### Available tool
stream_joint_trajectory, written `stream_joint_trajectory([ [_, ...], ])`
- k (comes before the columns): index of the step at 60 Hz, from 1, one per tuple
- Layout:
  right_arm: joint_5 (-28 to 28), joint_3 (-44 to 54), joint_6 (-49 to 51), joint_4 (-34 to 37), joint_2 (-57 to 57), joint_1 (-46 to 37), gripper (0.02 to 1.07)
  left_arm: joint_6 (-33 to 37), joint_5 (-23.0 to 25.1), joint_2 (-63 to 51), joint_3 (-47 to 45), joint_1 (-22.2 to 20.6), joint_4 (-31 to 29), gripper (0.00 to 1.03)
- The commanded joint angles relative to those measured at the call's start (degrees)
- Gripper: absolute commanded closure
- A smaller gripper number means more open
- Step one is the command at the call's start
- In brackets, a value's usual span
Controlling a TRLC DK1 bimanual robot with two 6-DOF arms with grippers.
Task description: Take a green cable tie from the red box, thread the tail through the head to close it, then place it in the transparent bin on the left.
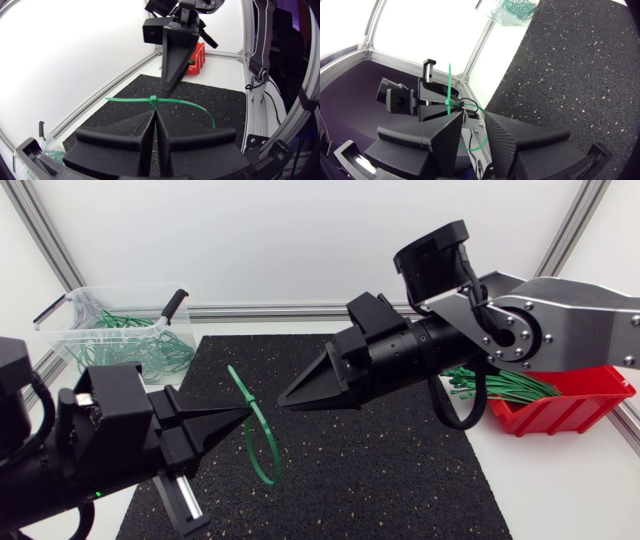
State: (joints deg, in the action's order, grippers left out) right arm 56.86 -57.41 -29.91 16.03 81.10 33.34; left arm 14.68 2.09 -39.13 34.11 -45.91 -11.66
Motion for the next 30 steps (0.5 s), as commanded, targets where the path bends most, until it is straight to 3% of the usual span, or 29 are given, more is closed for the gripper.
stream_joint_trajectory([
  [1, -3.34, 1.33, 2.40, -0.48, -0.42, 0.85, 0.45, 1.06, 1.78, 0.64, 1.05, 4.87, -0.38, 0.99],
  [15, -15.46, 2.21, 11.28, 2.69, 0.81, 0.41, 0.11, 2.73, 9.87, 0.29, 1.40, 24.20, -0.56, 0.99],
  [23, -19.77, 3.09, 14.00, 2.78, 0.81, -1.35, 0.08, 4.04, 12.85, -1.03, 3.16, 34.05, -0.56, 0.99],
  [30, -23.46, 3.53, 16.82, 2.69, 0.64, -3.37, 0.07, 4.31, 18.13, -4.81, 6.94, 45.47, 0.06, 0.99],
])
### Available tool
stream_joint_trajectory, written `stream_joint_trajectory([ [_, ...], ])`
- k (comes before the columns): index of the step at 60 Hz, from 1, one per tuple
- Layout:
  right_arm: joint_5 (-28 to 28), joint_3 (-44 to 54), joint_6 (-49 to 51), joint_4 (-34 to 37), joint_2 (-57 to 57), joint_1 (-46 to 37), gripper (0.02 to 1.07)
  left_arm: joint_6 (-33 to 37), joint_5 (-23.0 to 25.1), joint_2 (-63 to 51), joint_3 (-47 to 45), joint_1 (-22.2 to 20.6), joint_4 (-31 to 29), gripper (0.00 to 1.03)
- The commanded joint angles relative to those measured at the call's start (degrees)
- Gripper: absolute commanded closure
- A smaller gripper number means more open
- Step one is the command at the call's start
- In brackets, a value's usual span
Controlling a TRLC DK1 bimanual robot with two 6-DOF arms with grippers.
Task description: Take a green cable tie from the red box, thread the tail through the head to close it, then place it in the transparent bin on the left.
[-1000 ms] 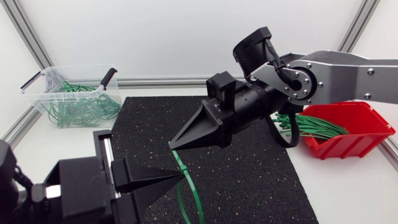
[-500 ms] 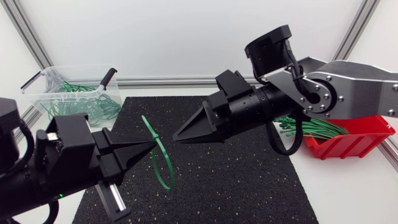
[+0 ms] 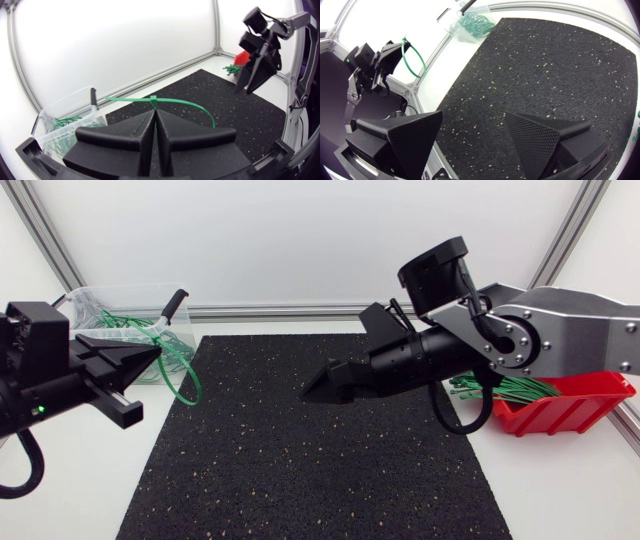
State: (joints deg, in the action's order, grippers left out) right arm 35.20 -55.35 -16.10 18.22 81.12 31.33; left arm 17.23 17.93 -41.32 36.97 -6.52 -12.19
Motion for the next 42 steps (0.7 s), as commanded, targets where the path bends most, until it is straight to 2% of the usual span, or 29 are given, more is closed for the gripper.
stream_joint_trajectory([
  [1, -2.07, 1.56, 3.27, 0.50, 0.62, -1.54, 0.07, 1.75, 2.63, -3.15, 4.60, 7.23, 0.76, 0.99],
  [9, -6.20, 2.79, 4.67, -0.11, 0.35, -2.86, 0.07, 1.75, 3.42, -9.57, 10.05, 15.84, 4.36, 0.99],
  [23, -10.59, 5.69, 6.69, -1.43, -2.55, -4.17, 0.07, -3.87, 3.51, -24.86, 25.78, 24.45, 6.21, 0.99],
  [29, -11.29, 7.01, 7.22, -1.52, -4.22, -4.53, 0.07, -4.93, 2.37, -31.54, 32.73, 24.81, 5.33, 0.99],
  [38, -11.73, 8.95, 7.40, -1.34, -7.12, -4.96, 0.07, -7.30, -2.11, -42.70, 45.73, 23.49, -2.14, 0.99],
  [42, -12.09, 9.74, 7.66, -1.25, -8.44, -5.14, 0.07, -7.74, -5.80, -47.19, 50.30, 22.34, -5.31, 0.99],
])
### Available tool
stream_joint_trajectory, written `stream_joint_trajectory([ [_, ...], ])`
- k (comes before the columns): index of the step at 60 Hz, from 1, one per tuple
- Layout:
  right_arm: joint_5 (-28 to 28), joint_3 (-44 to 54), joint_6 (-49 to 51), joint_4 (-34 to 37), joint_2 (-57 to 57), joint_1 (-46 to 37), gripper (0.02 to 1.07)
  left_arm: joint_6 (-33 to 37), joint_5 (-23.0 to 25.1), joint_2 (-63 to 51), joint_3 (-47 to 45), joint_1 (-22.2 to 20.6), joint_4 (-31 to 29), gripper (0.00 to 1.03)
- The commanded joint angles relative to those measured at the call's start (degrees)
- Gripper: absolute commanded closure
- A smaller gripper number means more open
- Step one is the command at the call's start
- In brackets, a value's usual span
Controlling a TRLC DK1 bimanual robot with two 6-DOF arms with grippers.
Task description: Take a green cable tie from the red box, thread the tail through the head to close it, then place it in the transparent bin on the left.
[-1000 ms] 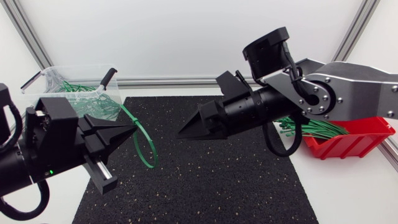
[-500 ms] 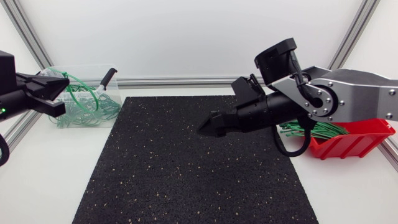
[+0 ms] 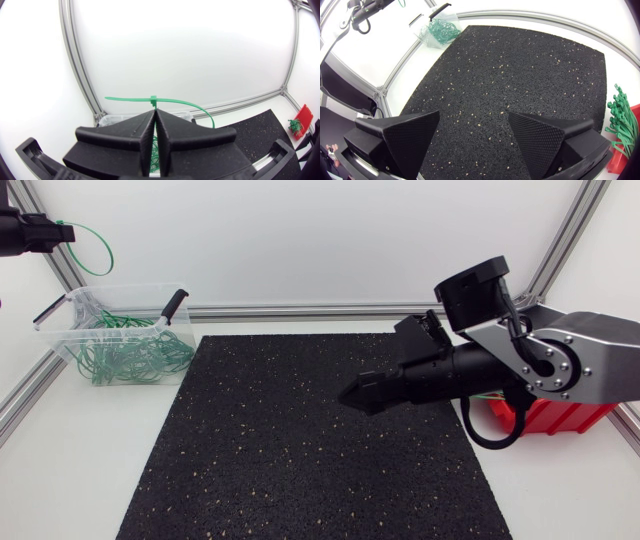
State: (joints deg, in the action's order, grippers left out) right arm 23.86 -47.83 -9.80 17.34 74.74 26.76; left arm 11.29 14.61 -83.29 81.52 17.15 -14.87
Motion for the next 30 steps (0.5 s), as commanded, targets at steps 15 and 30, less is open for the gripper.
stream_joint_trajectory([
  [15, -1.09, 4.68, 1.98, 0.32, -5.13, -1.45, 0.07, -4.17, -19.80, -19.46, 17.01, -8.27, -16.15, 0.89],
  [30, -1.80, 6.44, 2.68, 2.61, -9.88, -1.80, 0.07, -4.79, -30.17, -23.15, 21.67, -10.47, -21.86, 0.05],
])
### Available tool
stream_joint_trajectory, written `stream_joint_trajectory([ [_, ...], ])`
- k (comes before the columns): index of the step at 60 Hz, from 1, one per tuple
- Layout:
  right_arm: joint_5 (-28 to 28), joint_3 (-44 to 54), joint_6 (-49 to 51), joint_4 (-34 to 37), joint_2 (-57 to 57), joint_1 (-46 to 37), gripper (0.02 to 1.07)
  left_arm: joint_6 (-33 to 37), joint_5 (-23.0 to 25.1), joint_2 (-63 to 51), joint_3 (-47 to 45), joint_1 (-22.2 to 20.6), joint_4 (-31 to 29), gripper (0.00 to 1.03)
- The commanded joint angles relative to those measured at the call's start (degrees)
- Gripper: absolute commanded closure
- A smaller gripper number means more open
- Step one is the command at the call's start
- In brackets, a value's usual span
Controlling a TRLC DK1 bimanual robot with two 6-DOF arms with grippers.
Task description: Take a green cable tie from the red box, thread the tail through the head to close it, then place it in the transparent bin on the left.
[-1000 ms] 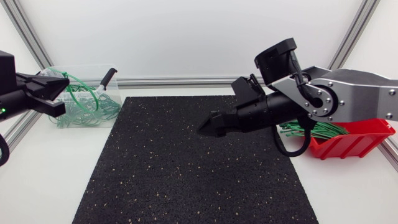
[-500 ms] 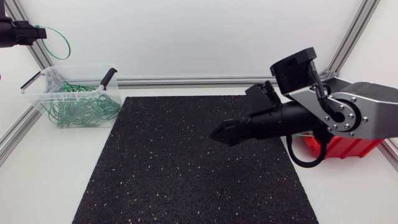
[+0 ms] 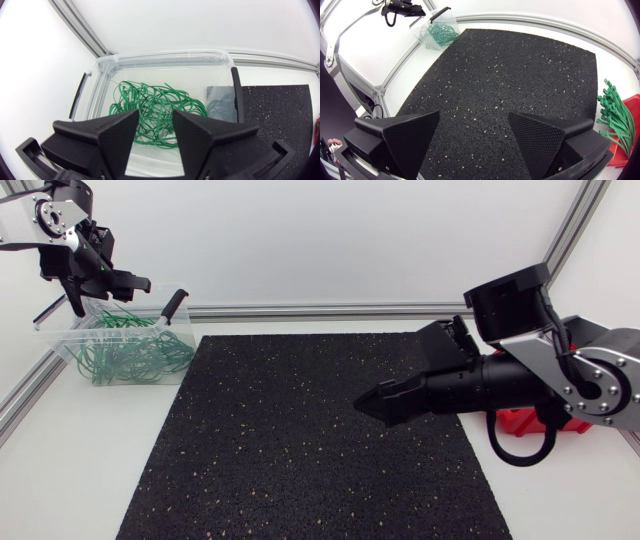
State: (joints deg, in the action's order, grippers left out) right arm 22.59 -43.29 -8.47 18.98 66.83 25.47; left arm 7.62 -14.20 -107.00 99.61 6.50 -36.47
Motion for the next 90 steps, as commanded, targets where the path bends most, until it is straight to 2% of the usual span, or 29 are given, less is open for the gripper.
stream_joint_trajectory([
  [1, -0.62, 1.98, 1.44, 1.23, -2.23, -0.69, 0.07, -1.11, -1.36, 0.92, 3.57, 0.27, -0.27, 0.03],
  [10, -1.85, 3.12, 2.84, 1.58, -5.13, -2.80, 0.07, -1.90, -1.36, 5.40, 1.02, 0.79, -0.53, 0.03],
  [18, -4.66, 4.18, 4.51, 1.58, -7.94, -4.91, 0.07, -2.17, -1.01, 11.90, -6.10, 1.14, 0.35, 0.04],
  [26, -6.15, 5.67, 6.54, 1.41, -11.98, -8.07, 0.07, -1.73, 2.24, 19.20, -16.03, 1.06, 4.74, 0.04],
  [51, -6.68, 11.21, 14.36, 0.79, -22.97, -22.66, 0.07, 0.38, 7.16, 38.18, -43.36, 0.70, 17.04, 0.04],
  [71, -6.68, 18.41, 16.73, -1.84, -34.66, -28.99, 0.07, 1.61, 7.69, 53.56, -62.17, 0.79, 27.24, 0.04],
  [79, -6.68, 20.52, 17.52, -2.20, -38.35, -31.28, 0.07, 1.61, 7.96, 58.84, -67.97, 0.62, 28.65, 0.04],
  [90, -9.66, 24.79, 15.83, -5.34, -43.69, -30.19, 0.07, 0.73, 8.13, 65.87, -75.44, 0.62, 31.11, 0.04],
])
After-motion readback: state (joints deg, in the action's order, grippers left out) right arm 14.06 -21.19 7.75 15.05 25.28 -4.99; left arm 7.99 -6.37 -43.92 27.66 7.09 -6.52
